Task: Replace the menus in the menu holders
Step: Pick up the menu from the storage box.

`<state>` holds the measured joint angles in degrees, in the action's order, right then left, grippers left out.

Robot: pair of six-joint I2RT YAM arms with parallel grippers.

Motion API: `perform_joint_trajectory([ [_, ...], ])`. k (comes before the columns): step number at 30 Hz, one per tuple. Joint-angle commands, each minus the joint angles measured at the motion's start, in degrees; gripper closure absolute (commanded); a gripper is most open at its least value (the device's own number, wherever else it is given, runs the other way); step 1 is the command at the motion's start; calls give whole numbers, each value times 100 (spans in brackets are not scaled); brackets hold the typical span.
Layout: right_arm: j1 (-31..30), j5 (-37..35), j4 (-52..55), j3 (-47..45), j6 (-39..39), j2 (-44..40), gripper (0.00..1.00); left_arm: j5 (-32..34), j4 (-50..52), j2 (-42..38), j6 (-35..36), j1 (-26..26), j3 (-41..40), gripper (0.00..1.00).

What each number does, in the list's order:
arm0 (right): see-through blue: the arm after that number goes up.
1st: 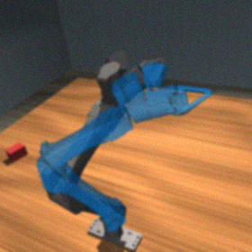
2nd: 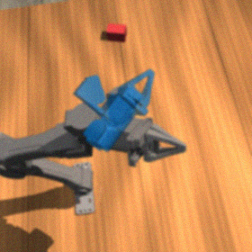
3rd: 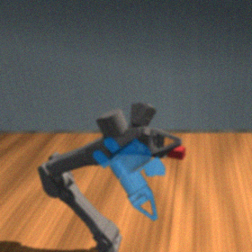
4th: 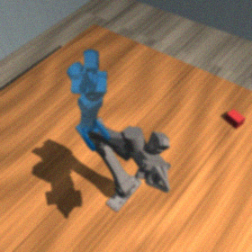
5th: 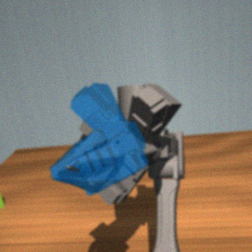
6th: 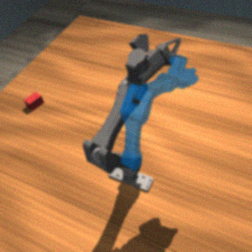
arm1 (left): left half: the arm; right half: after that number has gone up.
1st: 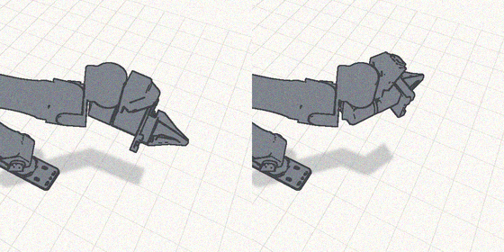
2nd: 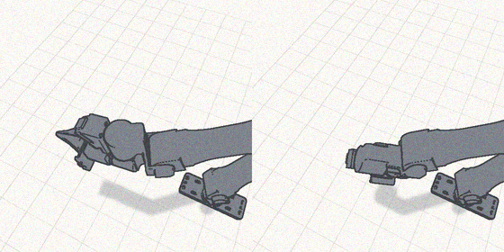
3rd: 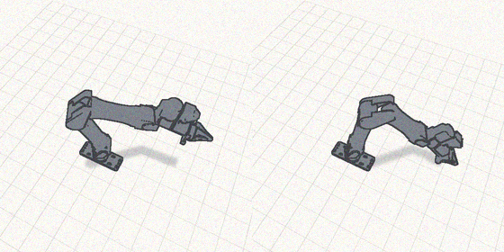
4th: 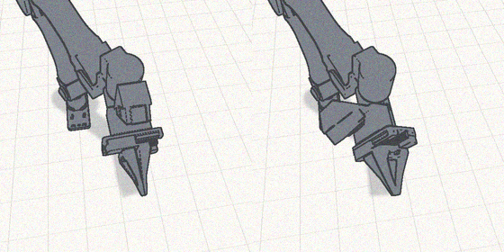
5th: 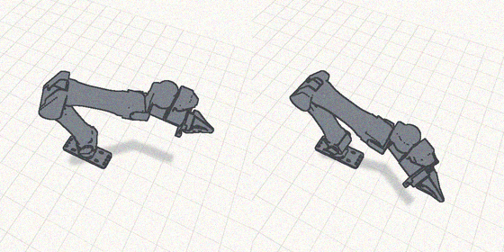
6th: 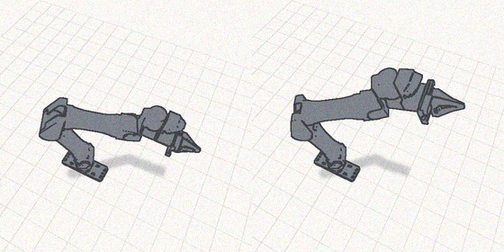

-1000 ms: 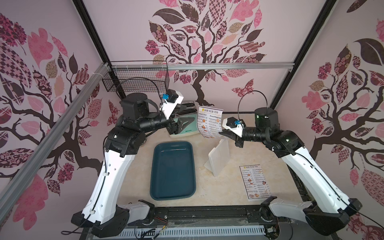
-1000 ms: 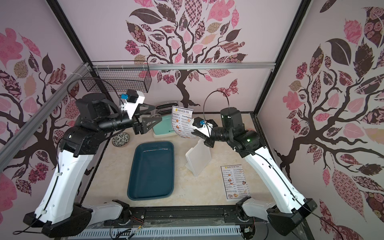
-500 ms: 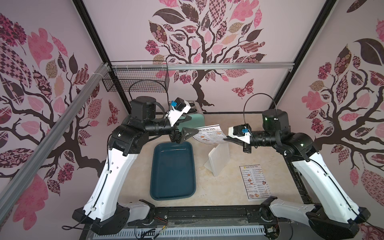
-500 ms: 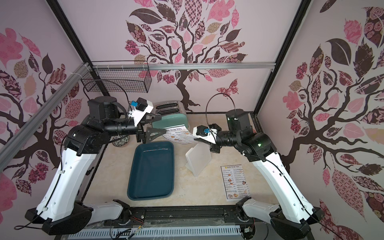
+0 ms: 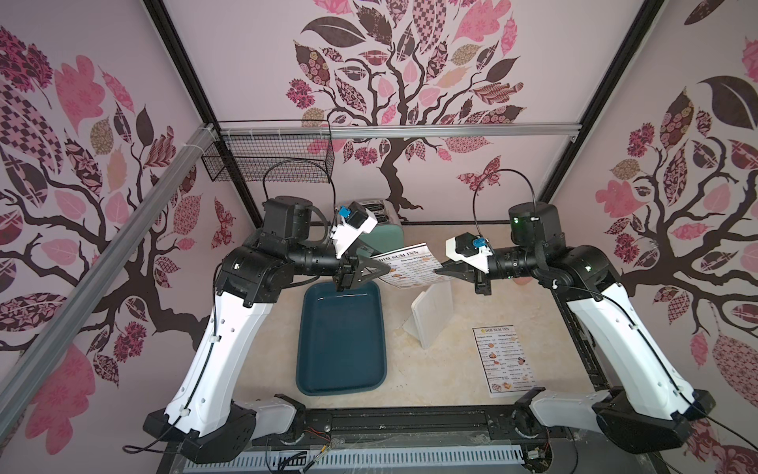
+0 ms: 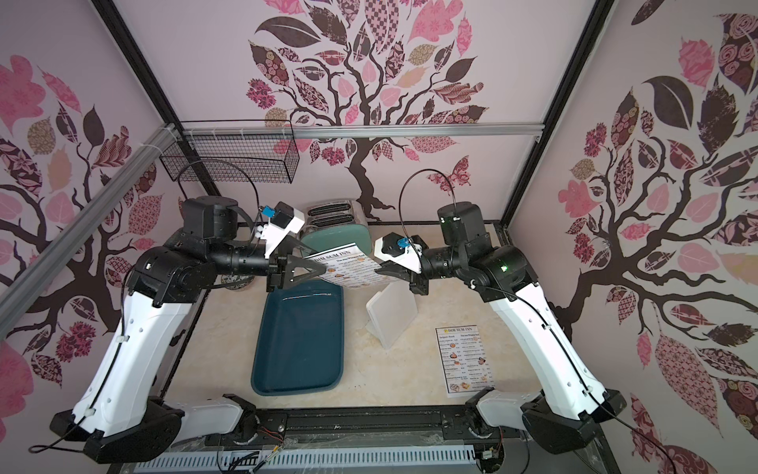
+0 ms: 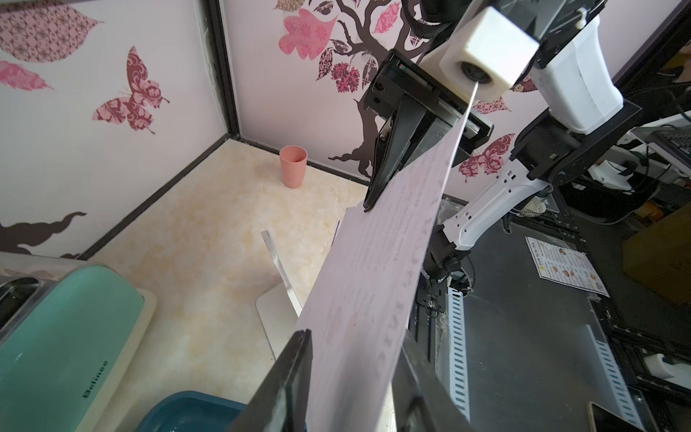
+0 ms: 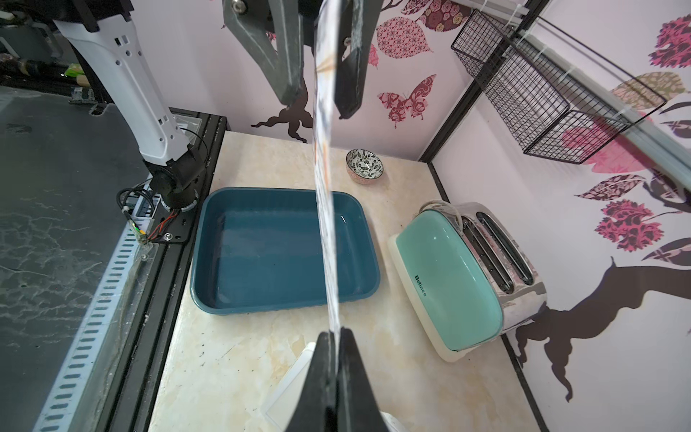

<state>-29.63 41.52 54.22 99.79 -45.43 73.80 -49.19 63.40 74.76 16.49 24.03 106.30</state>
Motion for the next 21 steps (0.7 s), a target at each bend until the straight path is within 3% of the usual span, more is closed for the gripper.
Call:
perform_joint_trajectory([
  [1, -34, 255, 247, 229, 113, 94, 100, -11, 182, -15, 190, -13, 74, 65],
  [4, -34, 278, 254, 250, 131, 144, 100, -3, 182, -23, 234, -13, 83, 70],
  [9, -34, 291, 282, 247, 169, 204, 100, 28, 202, -42, 319, -13, 62, 90],
  [14, -34, 315, 258, 221, 278, 222, 100, 89, 185, -92, 352, -13, 7, 100],
  [17, -39, 313, 216, 217, 389, 225, 100, 109, 126, -116, 347, -13, 4, 100],
  [19, -34, 112, -117, 98, 883, 147, 61, 149, 50, -144, 314, -13, -19, 100],
  [21, -29, -338, -773, -145, 1681, -84, 38, 265, -65, -209, 234, -13, -70, 100],
])
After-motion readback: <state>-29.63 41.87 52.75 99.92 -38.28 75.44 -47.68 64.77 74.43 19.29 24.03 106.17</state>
